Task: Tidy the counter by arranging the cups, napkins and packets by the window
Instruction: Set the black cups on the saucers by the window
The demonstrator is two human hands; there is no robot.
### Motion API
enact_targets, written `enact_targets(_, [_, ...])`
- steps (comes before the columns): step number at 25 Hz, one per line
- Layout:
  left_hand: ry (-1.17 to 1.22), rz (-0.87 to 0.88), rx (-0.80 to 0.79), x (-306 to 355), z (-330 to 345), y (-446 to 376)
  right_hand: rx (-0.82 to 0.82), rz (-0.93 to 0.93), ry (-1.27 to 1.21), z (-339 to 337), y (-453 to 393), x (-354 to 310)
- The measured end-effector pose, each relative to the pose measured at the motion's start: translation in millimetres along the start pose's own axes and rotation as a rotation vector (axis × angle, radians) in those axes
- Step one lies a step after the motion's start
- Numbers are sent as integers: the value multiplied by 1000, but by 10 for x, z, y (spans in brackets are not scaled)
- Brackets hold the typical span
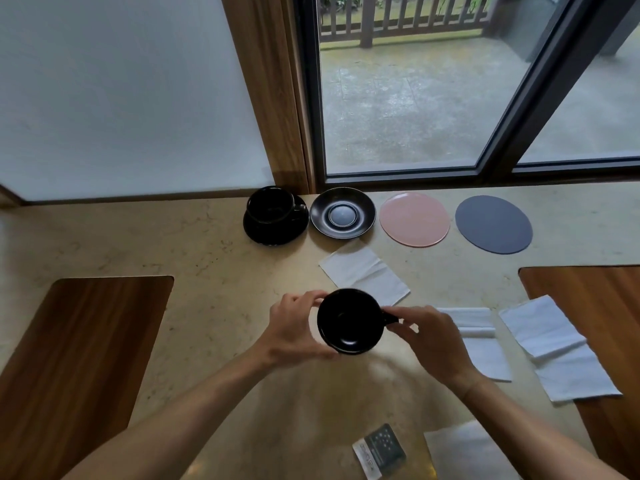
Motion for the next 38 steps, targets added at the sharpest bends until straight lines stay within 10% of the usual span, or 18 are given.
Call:
enact_targets(18, [-43, -29, 16, -125, -647, -2350, 7, -43, 26, 238, -2464, 84])
enact_targets(38, [-247, -2, -46, -304, -292, -2611, -31, 39, 34, 614, -2582, 557])
Point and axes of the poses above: each hand's wrist, its own y-axis away from the middle knuckle, its own z-axis out of the palm, x = y × z, the point moved 9 cm from there along -y, towards the middle knuckle, and after that the axes turned 11 degrees about x, right-handed, at the moved point
